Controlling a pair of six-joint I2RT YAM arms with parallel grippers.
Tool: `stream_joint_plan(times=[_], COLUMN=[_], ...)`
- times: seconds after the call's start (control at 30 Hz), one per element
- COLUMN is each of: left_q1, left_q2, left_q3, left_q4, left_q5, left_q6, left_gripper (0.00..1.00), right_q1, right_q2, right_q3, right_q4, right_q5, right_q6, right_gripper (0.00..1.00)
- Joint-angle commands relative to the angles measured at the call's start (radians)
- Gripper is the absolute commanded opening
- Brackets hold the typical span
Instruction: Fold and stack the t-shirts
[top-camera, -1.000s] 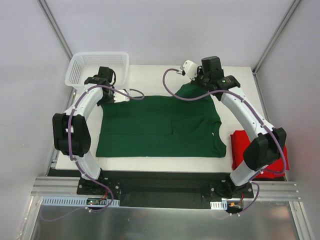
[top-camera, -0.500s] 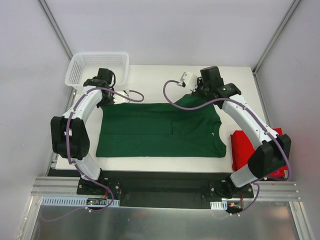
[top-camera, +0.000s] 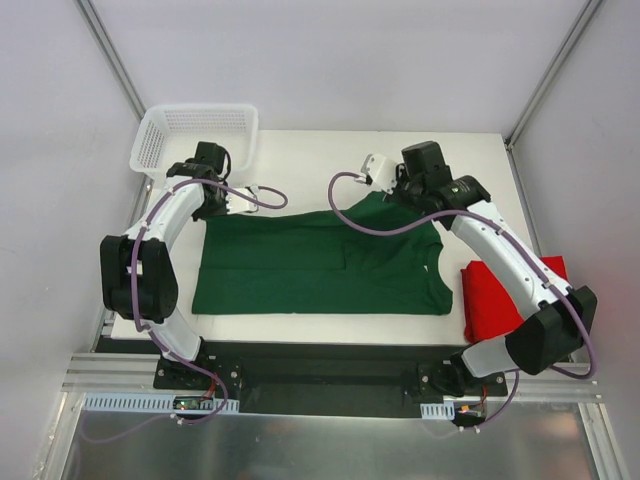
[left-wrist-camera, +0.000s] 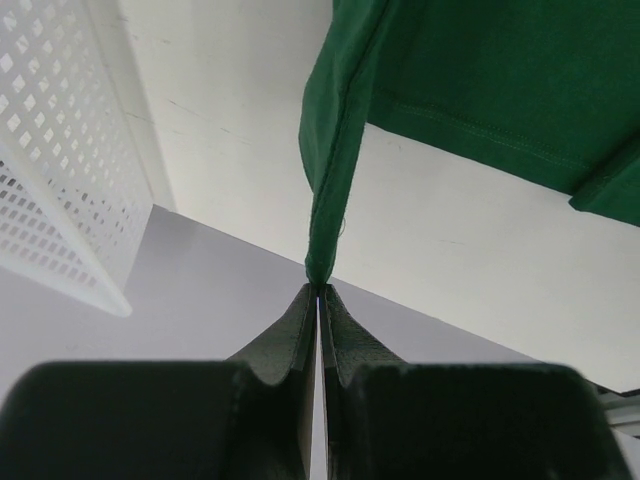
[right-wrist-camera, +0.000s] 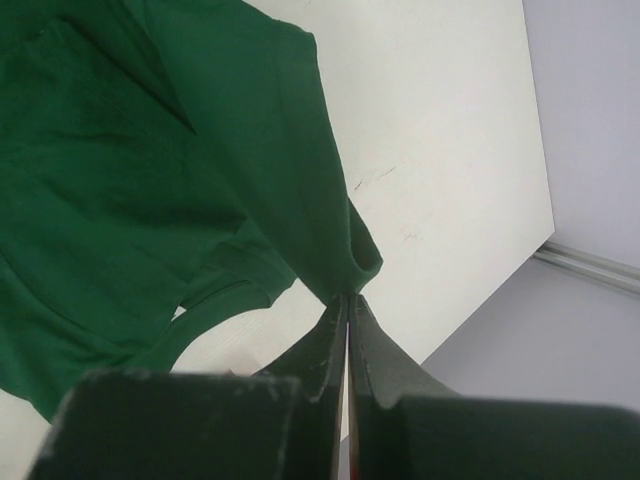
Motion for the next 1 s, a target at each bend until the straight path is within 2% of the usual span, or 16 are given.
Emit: stream_joint_plan(times=[0.0,0.47,0.97], left_q1=[-0.011,-0.011,-0.011], left_q2=[-0.053,-0.017,-0.003], left_q3=[-0.017,-0.005,-0.017], left_q4=[-0.028,-0.028,-0.026], left_q5=[0.003,0.003,0.006], left_q6=[-0.01,-0.021,-0.038], left_gripper=[0.0,0.0,0.0], right_q1=[0.02,0.04,0.07], right_q2=[-0.067,-0.194,-0.21], right_q3=[0.001,-0.031,-0.082], right_q4=[-0.044,-0.094,-0.134], right_q5=[0.033,0.038,0.042], right_q6=[0.021,0.038,0.041], right_gripper=[0.01,0.01,0.01])
